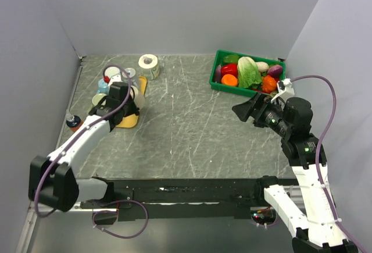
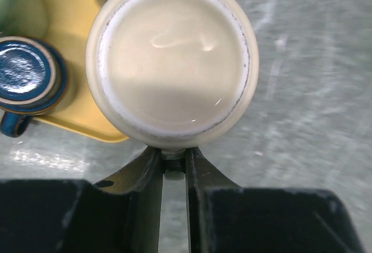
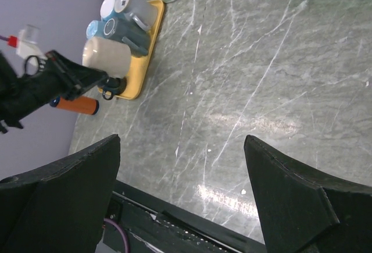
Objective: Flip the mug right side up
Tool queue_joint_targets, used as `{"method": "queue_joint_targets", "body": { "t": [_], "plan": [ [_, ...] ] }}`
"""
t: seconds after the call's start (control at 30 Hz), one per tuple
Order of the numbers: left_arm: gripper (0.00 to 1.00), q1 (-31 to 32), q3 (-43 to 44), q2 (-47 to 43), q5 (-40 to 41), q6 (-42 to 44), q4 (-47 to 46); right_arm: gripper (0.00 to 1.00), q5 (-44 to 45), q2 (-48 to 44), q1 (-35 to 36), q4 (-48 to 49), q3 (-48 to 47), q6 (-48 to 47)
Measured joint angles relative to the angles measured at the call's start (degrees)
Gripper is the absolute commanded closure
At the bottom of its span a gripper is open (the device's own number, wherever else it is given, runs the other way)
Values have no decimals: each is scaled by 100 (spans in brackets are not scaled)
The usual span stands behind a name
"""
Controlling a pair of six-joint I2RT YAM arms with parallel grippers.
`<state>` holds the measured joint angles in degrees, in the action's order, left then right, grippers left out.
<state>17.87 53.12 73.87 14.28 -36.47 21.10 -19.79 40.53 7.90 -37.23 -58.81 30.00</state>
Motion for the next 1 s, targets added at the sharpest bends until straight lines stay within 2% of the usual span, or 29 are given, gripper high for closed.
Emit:
{"method": "queue_joint_targets", "body": {
  "t": [0.23, 0.33, 0.47, 0.57, 0.67, 0.87, 1.0],
  "plan": [
    [99, 131, 76, -1239, -898, -199, 17, 0, -302, -243, 7, 455, 358, 157],
    [99, 149, -44, -1862, -1567, -448, -372, 0, -546, -501, 39, 953, 772, 431],
    [99, 181, -254, -2448, -2498, -1034, -1344, 0, -1062, -688, 214, 2098, 1373, 1281],
    [99, 264, -496, -2625, -3071, -1602, -2315, 0, -1150, -542, 688, 2846, 1515, 1775],
    [99, 439, -750, -2682, -3471, -2194, -3167, 0, -986, -153, 1543, 3493, 1499, 2026],
    [99, 942, -881, -2677, -3845, -2855, -4070, 0, -688, 872, 2817, 4393, 1263, 2201],
    [99, 1252, -881, -2671, -3910, -3058, -4487, 3, -450, 1414, 3383, 4555, 938, 2055]
  ]
}}
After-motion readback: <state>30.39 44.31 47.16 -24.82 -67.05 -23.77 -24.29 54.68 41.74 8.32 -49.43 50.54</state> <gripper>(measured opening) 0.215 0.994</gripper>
